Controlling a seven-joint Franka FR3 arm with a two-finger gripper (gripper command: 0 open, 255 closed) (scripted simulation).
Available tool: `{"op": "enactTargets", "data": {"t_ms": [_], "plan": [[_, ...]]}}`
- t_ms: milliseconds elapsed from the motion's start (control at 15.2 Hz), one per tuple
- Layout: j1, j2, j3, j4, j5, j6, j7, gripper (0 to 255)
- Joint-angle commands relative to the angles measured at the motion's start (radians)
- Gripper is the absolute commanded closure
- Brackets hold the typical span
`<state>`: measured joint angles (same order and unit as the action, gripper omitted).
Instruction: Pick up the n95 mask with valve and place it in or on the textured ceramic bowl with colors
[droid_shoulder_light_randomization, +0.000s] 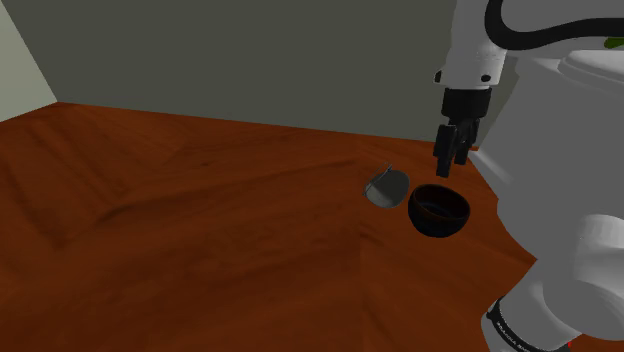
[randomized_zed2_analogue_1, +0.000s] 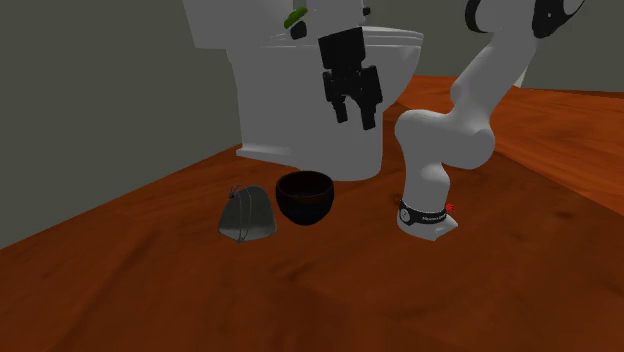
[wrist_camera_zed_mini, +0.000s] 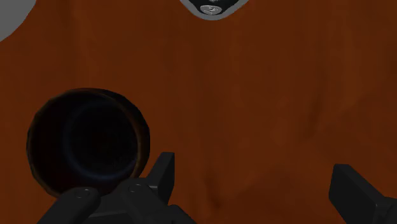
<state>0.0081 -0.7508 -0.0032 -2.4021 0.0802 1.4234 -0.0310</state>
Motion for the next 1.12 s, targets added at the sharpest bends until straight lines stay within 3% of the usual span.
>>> {"op": "enactTargets", "data": {"t_ms": [0, 528, 1056], "plan": [[0.0, 0.0, 0.0, 0.0, 0.0, 0.0, 0.0, 0], [-0.062, 0.094, -0.083, -0.104, -0.091, 0.303, -0.081, 0], [-0.114, 0.273, -0.175, -0.124, -0.146, 0.613, -0.156, 0]]}}
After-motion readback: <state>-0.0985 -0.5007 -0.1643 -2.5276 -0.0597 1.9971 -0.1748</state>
